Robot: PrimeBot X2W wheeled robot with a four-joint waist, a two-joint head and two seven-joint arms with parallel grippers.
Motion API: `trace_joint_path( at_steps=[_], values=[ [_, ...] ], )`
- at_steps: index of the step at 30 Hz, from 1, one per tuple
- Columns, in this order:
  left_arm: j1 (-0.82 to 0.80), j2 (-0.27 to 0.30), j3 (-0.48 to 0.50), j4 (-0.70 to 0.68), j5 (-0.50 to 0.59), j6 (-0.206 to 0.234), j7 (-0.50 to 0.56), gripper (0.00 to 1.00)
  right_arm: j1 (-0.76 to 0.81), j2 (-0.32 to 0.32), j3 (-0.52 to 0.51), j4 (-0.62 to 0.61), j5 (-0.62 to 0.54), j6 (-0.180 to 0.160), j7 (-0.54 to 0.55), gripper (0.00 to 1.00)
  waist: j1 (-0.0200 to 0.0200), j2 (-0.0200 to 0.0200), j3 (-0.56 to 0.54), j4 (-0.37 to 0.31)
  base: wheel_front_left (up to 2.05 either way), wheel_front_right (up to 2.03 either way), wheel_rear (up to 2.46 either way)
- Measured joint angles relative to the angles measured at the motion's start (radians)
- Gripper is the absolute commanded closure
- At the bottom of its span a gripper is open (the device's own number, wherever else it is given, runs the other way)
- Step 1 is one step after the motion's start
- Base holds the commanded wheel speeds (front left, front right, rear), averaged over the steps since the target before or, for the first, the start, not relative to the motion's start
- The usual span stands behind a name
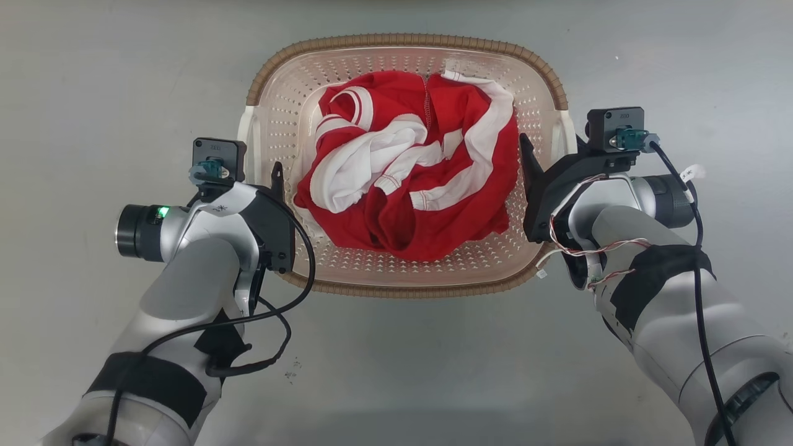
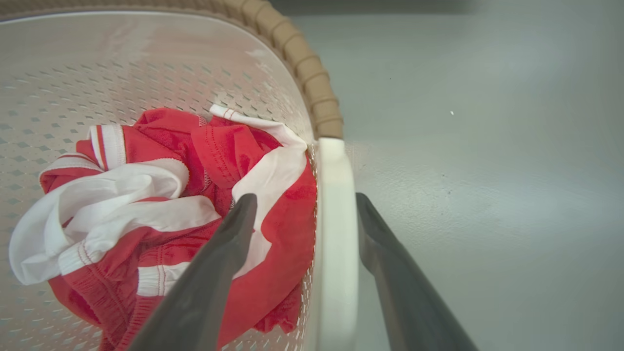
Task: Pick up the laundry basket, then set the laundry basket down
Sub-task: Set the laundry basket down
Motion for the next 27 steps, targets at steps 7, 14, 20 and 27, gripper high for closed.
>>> trace_joint_path(
  at_steps=[7,14,20,27],
  values=[
    [0.000,0.000,-0.002,0.012,0.000,-0.004,-0.008,0.00,0.000,0.000,0.000,0.016,0.000,0.000,-0.009,0.00,0.0000,0.0000,-0.033,-0.003,0.00,0.00,0.00],
    [0.008,0.002,-0.004,0.023,0.011,-0.014,-0.033,0.00,0.001,0.002,-0.002,0.031,0.001,0.000,-0.025,0.00,0.0000,0.0001,-0.090,-0.004,0.00,0.00,0.00],
    [0.024,0.001,-0.001,0.026,0.010,-0.023,-0.065,0.00,0.007,0.002,-0.004,0.044,0.003,0.006,-0.043,0.00,0.0000,0.0000,-0.148,-0.005,0.00,0.00,0.00],
    [0.077,0.000,0.011,0.028,0.006,-0.032,-0.112,0.00,0.046,0.001,-0.007,0.049,0.003,0.022,-0.074,0.00,0.0000,0.0000,-0.217,-0.004,0.00,0.00,0.00]
  ],
)
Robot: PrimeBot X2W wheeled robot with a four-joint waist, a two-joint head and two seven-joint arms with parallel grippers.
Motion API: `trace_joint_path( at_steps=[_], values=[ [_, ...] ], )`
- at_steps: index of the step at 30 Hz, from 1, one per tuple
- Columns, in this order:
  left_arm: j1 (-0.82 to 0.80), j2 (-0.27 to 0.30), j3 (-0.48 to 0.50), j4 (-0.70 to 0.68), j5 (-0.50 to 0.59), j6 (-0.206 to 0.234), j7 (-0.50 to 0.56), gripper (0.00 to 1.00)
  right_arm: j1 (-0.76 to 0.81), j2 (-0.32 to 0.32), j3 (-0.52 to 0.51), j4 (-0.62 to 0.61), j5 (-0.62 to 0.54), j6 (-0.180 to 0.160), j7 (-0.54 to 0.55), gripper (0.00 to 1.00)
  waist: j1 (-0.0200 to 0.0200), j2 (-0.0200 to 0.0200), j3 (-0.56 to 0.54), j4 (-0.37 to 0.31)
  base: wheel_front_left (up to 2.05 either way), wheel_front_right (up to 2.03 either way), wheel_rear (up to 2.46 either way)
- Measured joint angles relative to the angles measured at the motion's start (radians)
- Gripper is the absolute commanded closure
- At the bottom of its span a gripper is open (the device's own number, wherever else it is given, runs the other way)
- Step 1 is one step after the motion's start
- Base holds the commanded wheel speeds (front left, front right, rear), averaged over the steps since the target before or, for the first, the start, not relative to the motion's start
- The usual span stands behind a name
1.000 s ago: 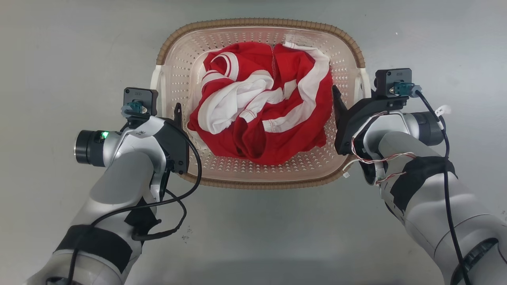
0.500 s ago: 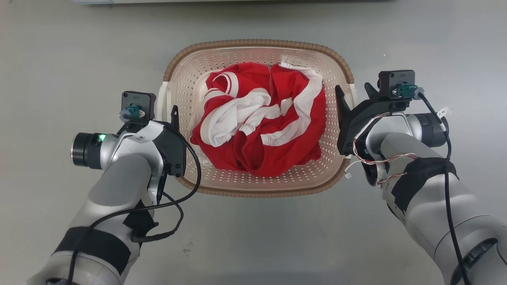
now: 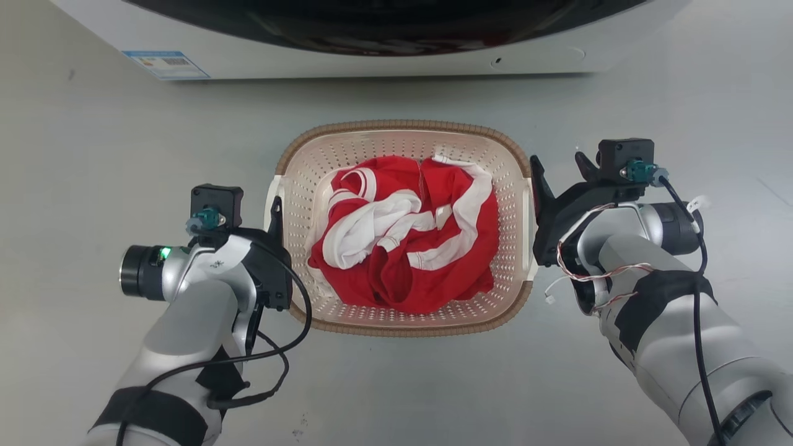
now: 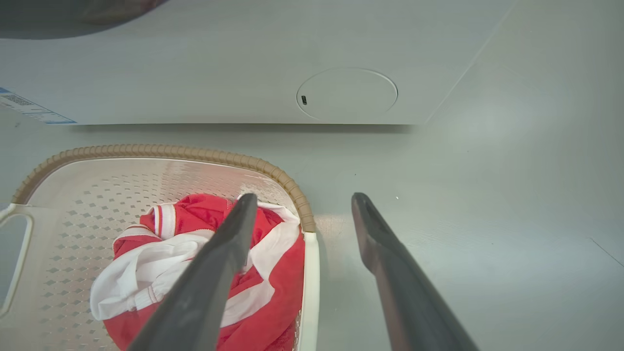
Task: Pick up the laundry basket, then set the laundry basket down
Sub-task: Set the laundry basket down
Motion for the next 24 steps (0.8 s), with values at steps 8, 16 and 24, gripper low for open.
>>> trace_joint_path(
  at_steps=[8,16,24],
  values=[
    [0.074,-0.004,0.020,-0.008,-0.029,-0.008,-0.040,0.00,0.058,0.000,-0.020,-0.003,0.004,0.022,-0.032,0.00,-0.0001,-0.0001,-0.103,-0.001,0.00,0.00,0.00],
    [0.156,0.000,0.033,-0.051,-0.029,-0.008,-0.046,0.00,0.135,0.001,-0.041,-0.034,0.005,0.030,-0.040,0.00,0.0000,-0.0001,-0.207,-0.007,0.00,0.00,0.00],
    [0.248,0.031,0.080,-0.167,-0.021,0.008,-0.046,0.00,0.210,0.001,-0.107,-0.109,0.000,0.021,-0.040,0.00,0.0000,-0.0001,-0.299,-0.014,0.00,0.00,0.00]
  ],
)
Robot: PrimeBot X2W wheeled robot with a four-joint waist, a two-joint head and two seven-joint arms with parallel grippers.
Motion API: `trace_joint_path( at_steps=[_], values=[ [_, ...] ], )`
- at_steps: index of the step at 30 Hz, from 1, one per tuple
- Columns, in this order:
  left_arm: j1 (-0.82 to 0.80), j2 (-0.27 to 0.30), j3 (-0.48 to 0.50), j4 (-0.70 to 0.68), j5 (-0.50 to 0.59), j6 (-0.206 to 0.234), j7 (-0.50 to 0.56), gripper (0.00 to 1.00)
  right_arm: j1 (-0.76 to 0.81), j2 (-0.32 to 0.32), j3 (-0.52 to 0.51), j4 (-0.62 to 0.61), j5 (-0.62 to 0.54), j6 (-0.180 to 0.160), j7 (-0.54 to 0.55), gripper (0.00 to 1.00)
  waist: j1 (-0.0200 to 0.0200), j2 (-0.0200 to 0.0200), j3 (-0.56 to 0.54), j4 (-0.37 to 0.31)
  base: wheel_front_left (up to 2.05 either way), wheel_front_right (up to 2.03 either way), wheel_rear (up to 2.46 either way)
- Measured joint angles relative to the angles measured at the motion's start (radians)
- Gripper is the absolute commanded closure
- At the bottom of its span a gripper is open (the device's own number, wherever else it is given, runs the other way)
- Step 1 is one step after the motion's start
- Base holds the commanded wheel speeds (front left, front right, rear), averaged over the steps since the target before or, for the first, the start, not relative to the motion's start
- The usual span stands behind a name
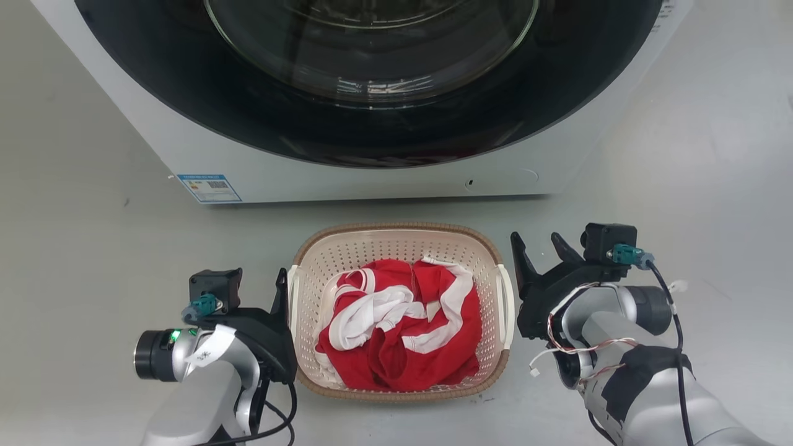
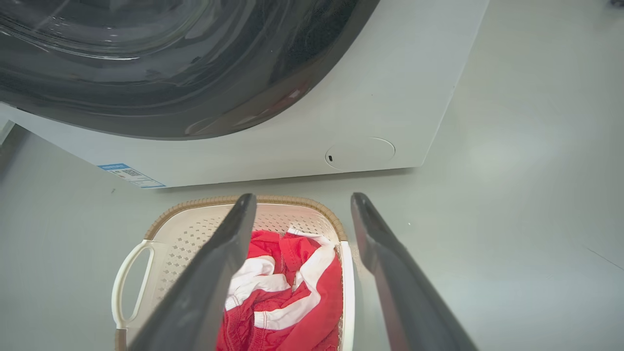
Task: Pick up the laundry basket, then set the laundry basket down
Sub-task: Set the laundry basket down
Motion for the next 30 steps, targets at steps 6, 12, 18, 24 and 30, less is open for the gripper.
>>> trace_joint_path(
  at_steps=[6,12,18,24,30],
  values=[
    [0.093,0.026,0.032,-0.096,0.035,0.021,0.000,0.00,0.073,-0.008,-0.053,-0.063,-0.028,-0.017,0.000,0.00,0.0000,0.0000,-0.061,-0.006,0.00,0.00,0.00],
    [0.192,0.040,0.063,-0.200,0.067,0.037,0.000,0.00,0.167,-0.039,-0.113,-0.142,-0.071,-0.035,0.000,0.00,-0.0001,0.0000,-0.119,-0.010,0.00,0.00,0.00],
    [0.298,0.046,0.095,-0.307,0.118,0.047,0.000,0.00,0.275,-0.065,-0.173,-0.241,-0.129,-0.046,0.000,0.00,0.0000,0.0000,-0.178,-0.009,0.00,0.00,0.00],
    [0.407,0.063,0.137,-0.417,0.165,0.056,0.000,0.00,0.385,-0.081,-0.233,-0.360,-0.204,-0.054,0.000,0.00,0.0000,0.0000,-0.232,-0.006,0.00,0.00,0.00],
    [0.516,0.069,0.178,-0.525,0.204,0.056,0.000,0.00,0.508,-0.091,-0.295,-0.481,-0.284,-0.063,0.000,0.00,-0.0001,0.0000,-0.279,-0.005,0.00,0.00,0.00]
  ],
)
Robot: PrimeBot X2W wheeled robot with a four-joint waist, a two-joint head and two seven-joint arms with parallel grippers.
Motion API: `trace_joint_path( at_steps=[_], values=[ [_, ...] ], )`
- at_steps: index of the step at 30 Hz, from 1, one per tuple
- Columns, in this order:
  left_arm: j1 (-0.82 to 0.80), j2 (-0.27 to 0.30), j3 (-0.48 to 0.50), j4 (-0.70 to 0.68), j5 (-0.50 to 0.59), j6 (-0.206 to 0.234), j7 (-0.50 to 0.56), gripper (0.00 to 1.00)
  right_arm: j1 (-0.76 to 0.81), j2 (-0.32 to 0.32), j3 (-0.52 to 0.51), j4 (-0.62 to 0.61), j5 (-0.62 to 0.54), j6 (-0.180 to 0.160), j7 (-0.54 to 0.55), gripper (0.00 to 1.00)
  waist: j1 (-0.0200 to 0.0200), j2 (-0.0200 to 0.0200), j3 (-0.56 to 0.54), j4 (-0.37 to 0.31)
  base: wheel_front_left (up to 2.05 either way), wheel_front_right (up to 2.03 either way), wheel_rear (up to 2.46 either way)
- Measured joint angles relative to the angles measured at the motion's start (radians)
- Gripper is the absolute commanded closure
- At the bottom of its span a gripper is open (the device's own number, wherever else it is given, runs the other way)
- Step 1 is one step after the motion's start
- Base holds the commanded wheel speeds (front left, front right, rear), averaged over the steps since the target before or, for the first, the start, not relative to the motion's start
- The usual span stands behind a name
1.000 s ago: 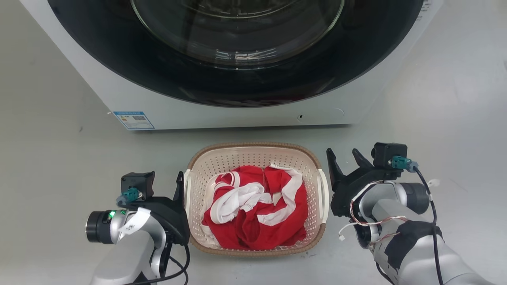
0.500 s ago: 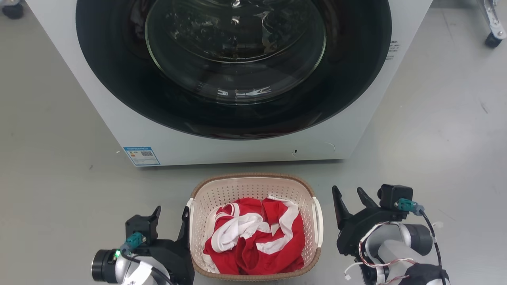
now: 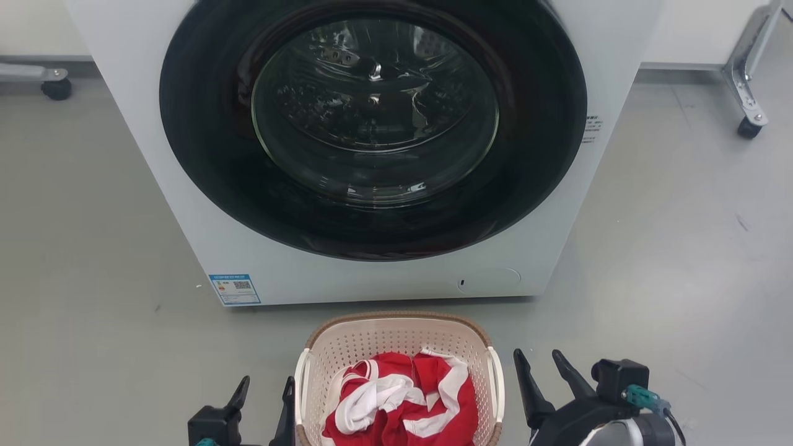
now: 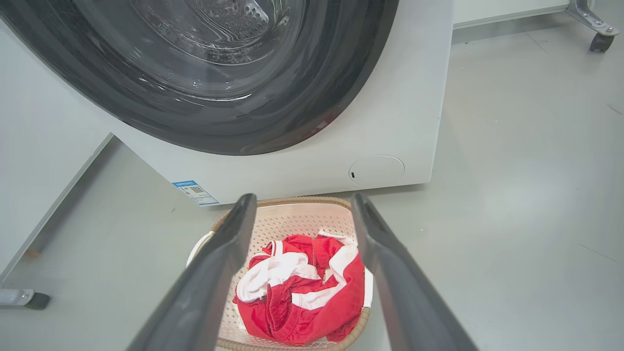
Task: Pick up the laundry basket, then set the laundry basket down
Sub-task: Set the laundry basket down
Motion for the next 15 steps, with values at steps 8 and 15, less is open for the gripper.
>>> trace_joint_path(
  at_steps=[8,15],
  values=[
    [0.126,-0.008,0.116,-0.114,0.083,0.001,0.000,0.00,0.165,-0.014,-0.127,-0.145,-0.113,0.000,0.000,0.00,0.0001,0.0000,-0.048,0.001,0.00,0.00,0.00],
    [0.222,-0.030,0.187,-0.222,0.158,0.001,0.000,0.00,0.292,-0.001,-0.239,-0.259,-0.227,0.000,0.000,0.00,0.0001,0.0000,-0.067,0.001,0.00,0.00,0.00]
  ],
)
